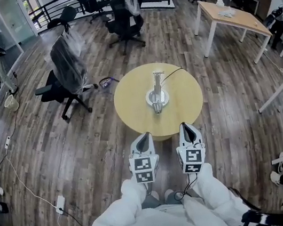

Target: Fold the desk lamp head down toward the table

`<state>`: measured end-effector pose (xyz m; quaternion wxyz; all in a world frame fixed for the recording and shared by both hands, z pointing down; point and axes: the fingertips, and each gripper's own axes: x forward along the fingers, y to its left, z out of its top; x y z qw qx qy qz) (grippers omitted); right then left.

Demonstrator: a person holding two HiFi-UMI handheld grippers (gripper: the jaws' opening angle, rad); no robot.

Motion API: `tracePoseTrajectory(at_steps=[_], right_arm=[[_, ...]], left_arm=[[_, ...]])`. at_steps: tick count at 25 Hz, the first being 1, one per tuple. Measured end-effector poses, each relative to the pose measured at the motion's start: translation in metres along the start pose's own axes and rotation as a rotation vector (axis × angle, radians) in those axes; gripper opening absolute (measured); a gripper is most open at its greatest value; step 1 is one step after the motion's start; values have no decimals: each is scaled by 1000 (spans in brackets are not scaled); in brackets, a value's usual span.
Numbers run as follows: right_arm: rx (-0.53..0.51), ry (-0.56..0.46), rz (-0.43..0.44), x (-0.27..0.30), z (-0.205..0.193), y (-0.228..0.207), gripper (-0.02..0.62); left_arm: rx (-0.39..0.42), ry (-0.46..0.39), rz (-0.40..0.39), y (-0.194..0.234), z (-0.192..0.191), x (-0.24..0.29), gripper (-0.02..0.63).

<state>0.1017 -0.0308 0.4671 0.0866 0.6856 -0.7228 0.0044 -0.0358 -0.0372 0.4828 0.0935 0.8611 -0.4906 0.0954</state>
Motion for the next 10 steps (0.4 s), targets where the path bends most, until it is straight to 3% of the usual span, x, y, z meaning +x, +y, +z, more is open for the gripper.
tracePoseTrajectory(at_steps=[10], right_arm=[[-16,-9,3,-2,8,-1,12]], left_arm=[[-14,15,2,3,-1,-3,2]])
